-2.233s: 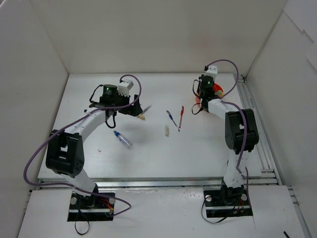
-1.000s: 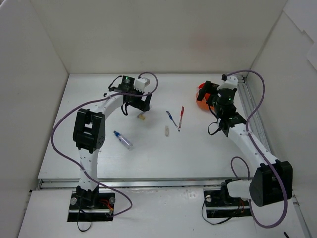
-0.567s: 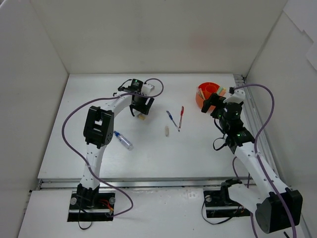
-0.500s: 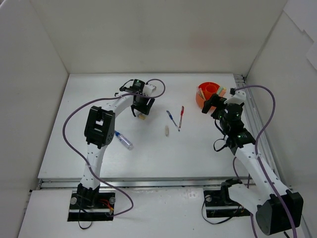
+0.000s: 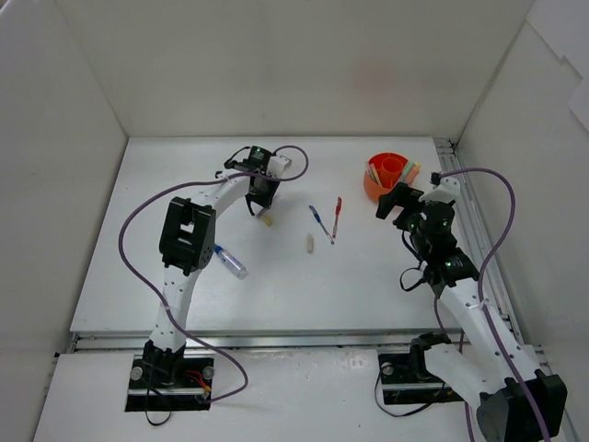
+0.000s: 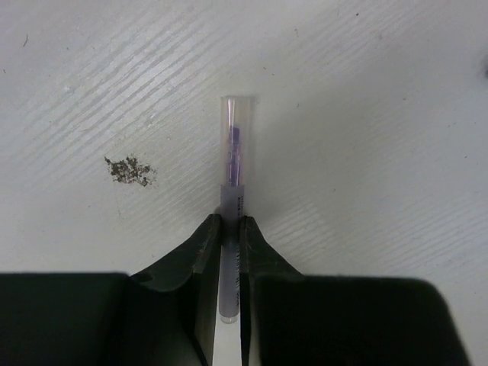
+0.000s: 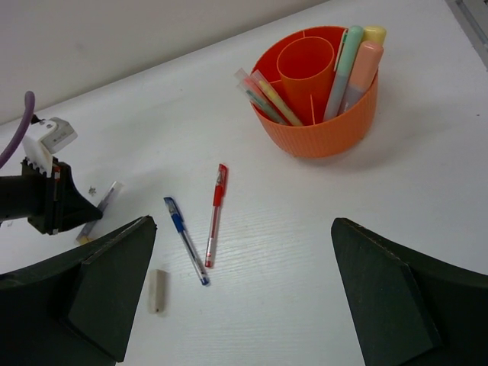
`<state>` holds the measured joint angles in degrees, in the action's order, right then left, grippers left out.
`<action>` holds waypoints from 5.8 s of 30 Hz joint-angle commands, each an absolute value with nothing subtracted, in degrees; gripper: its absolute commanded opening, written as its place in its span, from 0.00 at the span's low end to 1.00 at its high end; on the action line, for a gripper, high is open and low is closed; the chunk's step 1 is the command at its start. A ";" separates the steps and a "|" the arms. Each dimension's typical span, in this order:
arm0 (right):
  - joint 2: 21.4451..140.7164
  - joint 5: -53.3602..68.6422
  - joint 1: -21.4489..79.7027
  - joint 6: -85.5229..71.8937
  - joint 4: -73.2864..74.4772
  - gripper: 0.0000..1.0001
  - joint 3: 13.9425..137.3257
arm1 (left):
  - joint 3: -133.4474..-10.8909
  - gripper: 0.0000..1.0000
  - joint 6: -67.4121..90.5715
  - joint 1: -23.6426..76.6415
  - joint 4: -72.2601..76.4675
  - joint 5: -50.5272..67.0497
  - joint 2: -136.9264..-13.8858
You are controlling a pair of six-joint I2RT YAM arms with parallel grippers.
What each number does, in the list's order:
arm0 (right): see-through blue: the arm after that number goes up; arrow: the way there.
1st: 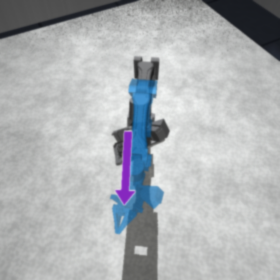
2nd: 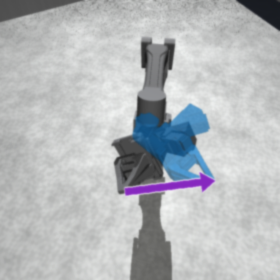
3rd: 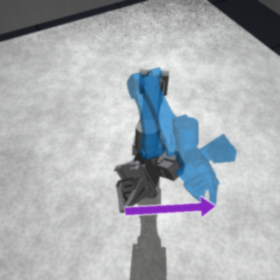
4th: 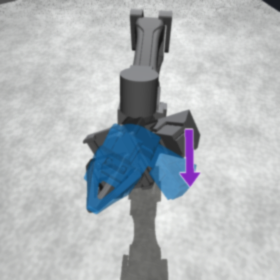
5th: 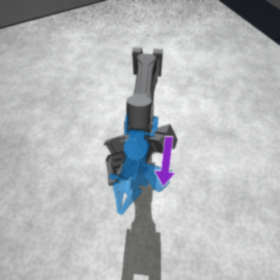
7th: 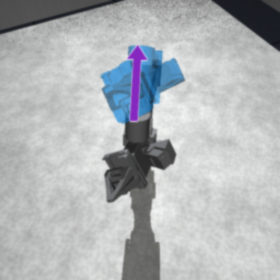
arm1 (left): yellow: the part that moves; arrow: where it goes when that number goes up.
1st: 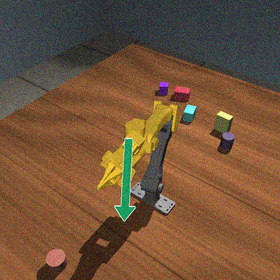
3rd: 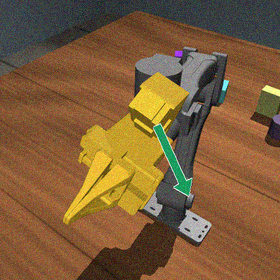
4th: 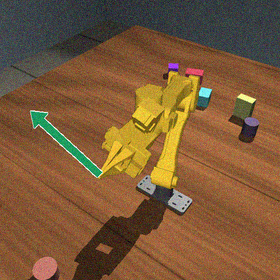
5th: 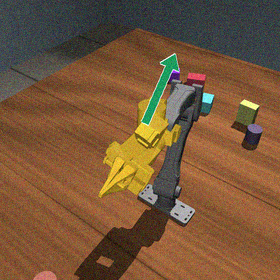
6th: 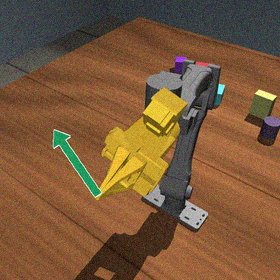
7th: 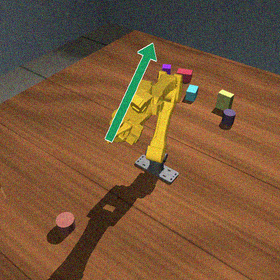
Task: Sort the stationery into containers
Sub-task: Pick up the pen from the center of the board, then place the pen in the storage box, then pick up the pen from the center of the board.
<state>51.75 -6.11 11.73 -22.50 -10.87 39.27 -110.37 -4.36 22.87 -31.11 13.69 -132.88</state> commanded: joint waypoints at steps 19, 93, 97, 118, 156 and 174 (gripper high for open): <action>64.58 12.03 22.40 -30.22 -21.17 0.98 45.53 | -76.83 0.00 2.02 31.36 -6.78 27.95 -92.13; 99.76 -10.55 10.99 8.52 -31.19 0.00 73.57 | -59.77 1.00 15.12 20.04 -8.00 13.36 -75.15; 98.35 -9.41 10.37 8.35 -32.34 0.00 73.74 | -59.06 1.00 15.47 20.04 -7.29 13.89 -74.71; 105.82 3.60 7.12 5.80 -35.68 0.02 71.29 | -58.71 1.00 15.38 20.04 -6.77 12.92 -75.94; 95.85 -16.51 26.11 -25.92 -5.81 0.98 65.99 | -48.69 1.00 19.78 20.04 -2.73 18.10 -62.32; 114.52 -20.92 26.46 -34.63 -0.35 0.48 74.80 | -50.01 1.00 18.90 21.09 -4.92 14.24 -60.29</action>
<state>115.09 -19.38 26.30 -32.75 -0.80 72.86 -47.97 18.70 20.69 -7.40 15.09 -61.28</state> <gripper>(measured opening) 0.516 0.996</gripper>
